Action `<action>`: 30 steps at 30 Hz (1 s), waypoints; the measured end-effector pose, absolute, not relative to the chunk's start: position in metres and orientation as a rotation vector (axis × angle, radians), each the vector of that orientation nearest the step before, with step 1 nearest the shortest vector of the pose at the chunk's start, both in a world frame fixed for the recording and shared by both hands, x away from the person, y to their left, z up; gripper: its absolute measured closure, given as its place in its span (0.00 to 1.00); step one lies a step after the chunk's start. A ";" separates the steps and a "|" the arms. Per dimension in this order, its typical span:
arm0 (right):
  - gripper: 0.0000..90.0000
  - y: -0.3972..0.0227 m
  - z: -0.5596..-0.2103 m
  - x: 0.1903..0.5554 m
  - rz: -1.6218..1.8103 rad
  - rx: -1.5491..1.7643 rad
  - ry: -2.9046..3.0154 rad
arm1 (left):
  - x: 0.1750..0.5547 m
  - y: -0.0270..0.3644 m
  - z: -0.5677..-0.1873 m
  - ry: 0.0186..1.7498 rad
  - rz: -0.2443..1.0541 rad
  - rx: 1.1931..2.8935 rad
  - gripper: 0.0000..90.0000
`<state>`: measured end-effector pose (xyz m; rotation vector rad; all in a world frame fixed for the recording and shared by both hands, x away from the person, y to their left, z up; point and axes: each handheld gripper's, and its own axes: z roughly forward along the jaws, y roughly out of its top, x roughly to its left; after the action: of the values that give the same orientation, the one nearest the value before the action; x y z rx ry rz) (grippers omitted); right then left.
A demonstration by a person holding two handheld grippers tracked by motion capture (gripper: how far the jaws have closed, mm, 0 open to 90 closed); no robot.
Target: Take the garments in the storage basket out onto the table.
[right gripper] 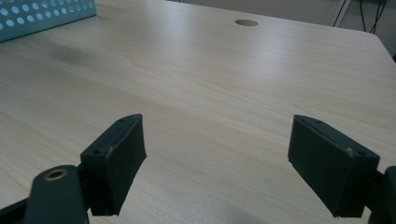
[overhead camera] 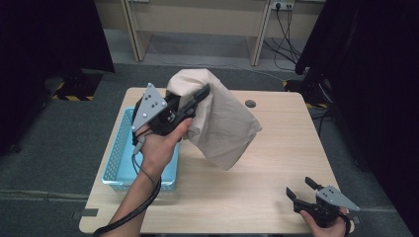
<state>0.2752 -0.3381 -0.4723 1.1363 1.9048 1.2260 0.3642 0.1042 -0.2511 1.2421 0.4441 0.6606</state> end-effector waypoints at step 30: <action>0.22 -0.338 -0.472 0.275 1.227 1.139 1.905 | 0.365 0.076 -0.256 0.407 0.628 1.271 0.90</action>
<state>0.2754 -0.3383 -0.4724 1.1391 1.9045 1.2267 0.3647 0.0765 -0.2565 1.2709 0.4067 0.6281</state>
